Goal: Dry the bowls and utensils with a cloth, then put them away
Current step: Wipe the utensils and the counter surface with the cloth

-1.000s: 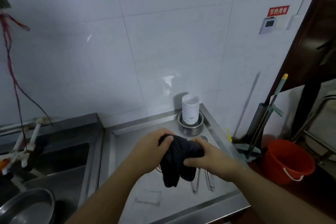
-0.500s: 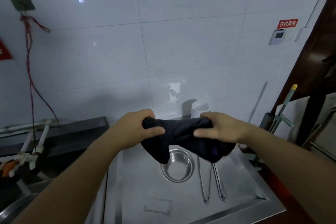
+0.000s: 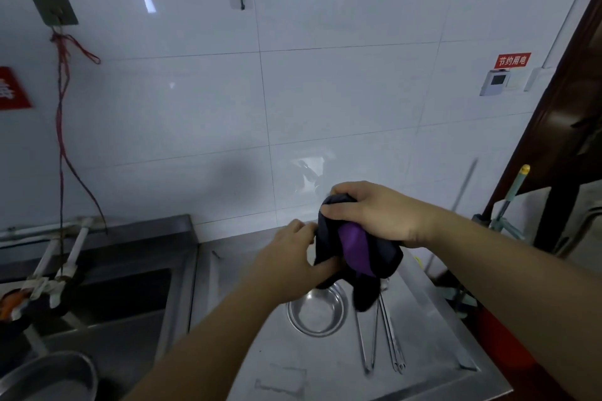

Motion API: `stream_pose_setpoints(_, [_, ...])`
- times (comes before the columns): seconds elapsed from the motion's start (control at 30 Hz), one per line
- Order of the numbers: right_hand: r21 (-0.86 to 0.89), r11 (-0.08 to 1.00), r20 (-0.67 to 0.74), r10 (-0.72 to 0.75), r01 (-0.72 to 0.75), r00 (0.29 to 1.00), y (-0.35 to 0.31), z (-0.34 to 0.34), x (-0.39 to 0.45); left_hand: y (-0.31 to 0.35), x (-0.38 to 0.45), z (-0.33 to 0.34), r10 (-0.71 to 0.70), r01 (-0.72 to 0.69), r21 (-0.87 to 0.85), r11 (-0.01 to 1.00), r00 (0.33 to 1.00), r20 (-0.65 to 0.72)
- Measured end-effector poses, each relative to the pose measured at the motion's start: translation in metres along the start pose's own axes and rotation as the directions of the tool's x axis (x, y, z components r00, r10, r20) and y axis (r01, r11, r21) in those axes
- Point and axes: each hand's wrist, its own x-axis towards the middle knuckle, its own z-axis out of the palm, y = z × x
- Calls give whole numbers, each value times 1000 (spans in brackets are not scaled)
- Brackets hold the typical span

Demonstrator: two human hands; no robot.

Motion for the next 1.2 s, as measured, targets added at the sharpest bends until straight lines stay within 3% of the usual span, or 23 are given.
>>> stream_pose_setpoints(0.1, [-16,1000,47,19,-18,999,-5,-5,-4,11,5,-2,-15,30,-189,982,997,81])
stream_pose_setpoints(0.17, [-66,996,62,71,-67,996,-7,-13,-8,7,8,-10,-81,93,-220,971,995,64])
stream_pose_setpoints(0.23, [-242,967,50,91,-76,995,-5,-26,-9,-3,11,-22,-156,149,-210,966,988,-18])
stream_pose_setpoints(0.33, [-585,811,40,41,-10,998,1,-41,-10,-10,16,-50,-142,125,-147,981,983,-115])
stream_pose_setpoints(0.43, [-694,720,-8,-18,7,1000,8,-48,-7,-1,22,-81,-70,61,-100,993,994,-88])
stream_pose_setpoints(0.53, [-715,699,-106,-88,-15,991,12,-57,-4,3,21,-109,22,-21,103,994,1000,-6])
stream_pose_setpoints(0.63, [-676,737,-187,-155,-13,970,13,-68,-7,0,21,-137,9,-12,148,989,1000,20])
stream_pose_setpoints(0.7, [-649,761,-174,-149,0,973,10,-74,-9,-1,23,-151,-5,-4,236,972,999,38])
stream_pose_setpoints(0.83, [-716,696,-124,-191,45,974,1,-85,-8,-2,25,-165,-14,-15,388,921,997,72])
stream_pose_setpoints(1.0, [-691,723,-210,-177,-18,962,6,-101,-12,-9,23,-170,-58,22,372,928,995,86])
stream_pose_setpoints(1.2, [-507,860,-258,-85,-60,962,27,-121,-26,-12,24,-176,-26,19,127,992,998,52])
